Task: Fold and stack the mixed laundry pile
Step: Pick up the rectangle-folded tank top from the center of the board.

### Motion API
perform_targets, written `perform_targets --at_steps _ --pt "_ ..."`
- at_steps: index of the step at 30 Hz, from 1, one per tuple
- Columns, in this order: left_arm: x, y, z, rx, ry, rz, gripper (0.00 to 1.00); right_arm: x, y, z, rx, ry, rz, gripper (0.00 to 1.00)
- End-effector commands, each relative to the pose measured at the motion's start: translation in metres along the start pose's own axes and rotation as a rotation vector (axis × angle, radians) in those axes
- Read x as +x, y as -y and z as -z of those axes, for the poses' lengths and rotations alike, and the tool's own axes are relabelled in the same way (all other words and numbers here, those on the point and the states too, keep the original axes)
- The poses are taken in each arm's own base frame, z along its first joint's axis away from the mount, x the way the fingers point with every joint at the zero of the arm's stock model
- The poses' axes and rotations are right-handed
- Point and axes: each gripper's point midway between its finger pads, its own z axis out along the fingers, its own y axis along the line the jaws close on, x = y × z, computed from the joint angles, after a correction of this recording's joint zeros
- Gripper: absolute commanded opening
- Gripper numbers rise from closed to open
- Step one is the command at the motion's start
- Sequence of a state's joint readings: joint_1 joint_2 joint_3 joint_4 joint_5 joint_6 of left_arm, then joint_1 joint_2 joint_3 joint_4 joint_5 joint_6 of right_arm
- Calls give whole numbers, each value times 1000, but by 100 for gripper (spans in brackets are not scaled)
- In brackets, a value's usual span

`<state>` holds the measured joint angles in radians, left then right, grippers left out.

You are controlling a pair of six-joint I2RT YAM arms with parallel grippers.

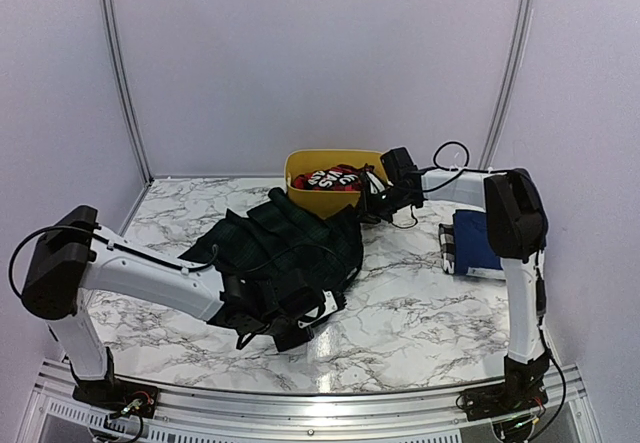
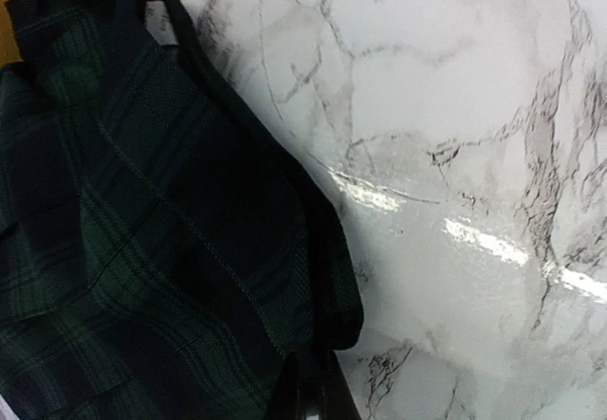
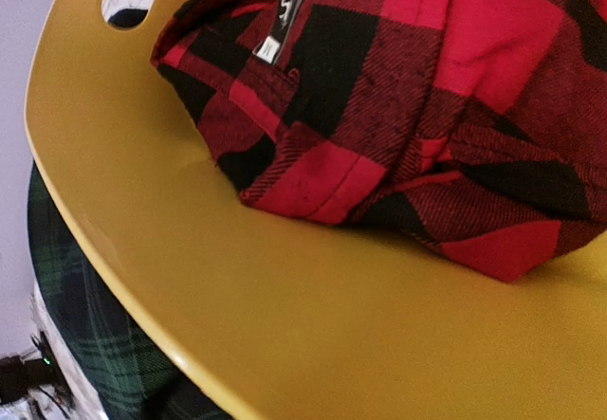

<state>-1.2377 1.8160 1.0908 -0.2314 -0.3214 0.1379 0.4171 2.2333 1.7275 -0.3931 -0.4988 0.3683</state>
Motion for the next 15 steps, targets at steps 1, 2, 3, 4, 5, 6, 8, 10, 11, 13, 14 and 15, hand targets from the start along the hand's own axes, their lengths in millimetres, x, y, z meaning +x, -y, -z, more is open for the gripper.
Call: perform_targets --at_steps 1,2,3,4,5,6,8,10,11,13,14,15 --pt "-33 -36 53 -67 146 132 0 -40 -63 46 -85 120 55 0" --pt "-38 -46 66 -81 176 168 0 -50 -79 62 -102 157 70 0" --pt "-42 -55 80 -94 209 207 0 -59 -95 78 -118 196 83 0" --pt "-46 -65 95 -110 246 245 0 -68 -112 96 -141 236 93 0" --pt "-49 -75 110 -127 284 286 0 -76 -127 113 -163 272 99 0" --pt "-54 -88 133 -143 343 339 0 -85 -145 136 -189 322 107 0" --pt "-60 -106 166 -168 425 406 0 -97 -169 169 -226 393 112 0" --pt "-65 -125 201 -199 511 465 0 -108 -191 207 -261 476 120 0" --pt "-68 -133 217 -209 550 489 0 -112 -201 225 -272 519 122 0" --pt "-75 -146 250 -221 629 521 0 -120 -216 262 -278 607 117 0" --pt "-79 -152 267 -222 670 534 0 -123 -223 282 -281 653 115 0" --pt "-84 -157 284 -215 711 544 0 -125 -231 302 -290 700 112 0"
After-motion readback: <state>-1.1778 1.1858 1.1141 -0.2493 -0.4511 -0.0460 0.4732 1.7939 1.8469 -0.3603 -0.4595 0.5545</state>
